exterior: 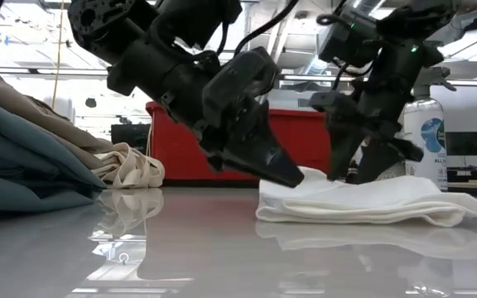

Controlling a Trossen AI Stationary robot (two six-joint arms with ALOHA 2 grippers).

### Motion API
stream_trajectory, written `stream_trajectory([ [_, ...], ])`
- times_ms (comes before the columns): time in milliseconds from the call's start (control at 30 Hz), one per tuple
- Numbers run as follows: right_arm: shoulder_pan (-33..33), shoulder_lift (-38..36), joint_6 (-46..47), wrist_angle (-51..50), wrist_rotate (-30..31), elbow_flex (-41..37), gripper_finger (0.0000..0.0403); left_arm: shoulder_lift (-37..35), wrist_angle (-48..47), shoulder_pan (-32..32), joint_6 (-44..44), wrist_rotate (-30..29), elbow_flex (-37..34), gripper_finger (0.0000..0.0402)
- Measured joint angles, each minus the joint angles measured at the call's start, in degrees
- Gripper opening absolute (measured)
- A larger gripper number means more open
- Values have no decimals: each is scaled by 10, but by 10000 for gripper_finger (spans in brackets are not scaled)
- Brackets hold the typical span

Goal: Fold Laundry from Bin
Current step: Fold the white underwear

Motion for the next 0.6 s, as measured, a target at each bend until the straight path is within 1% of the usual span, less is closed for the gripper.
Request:
stream_trajectory([
  [100,-5,28,-8,31,-13,0,244,0,-7,0,-1,18,0,63],
  [233,-11,63,-10,78,-37,4,244,0,-37,0,10,10,-1,63],
  [333,-11,76,0,79,-47,4,227,0,-51,0,13,14,-1,63],
  [433,-13,76,8,71,-48,3,176,0,-62,0,14,11,-1,63],
  [600,-16,76,-3,71,-55,2,49,12,-53,0,14,2,0,63],
])
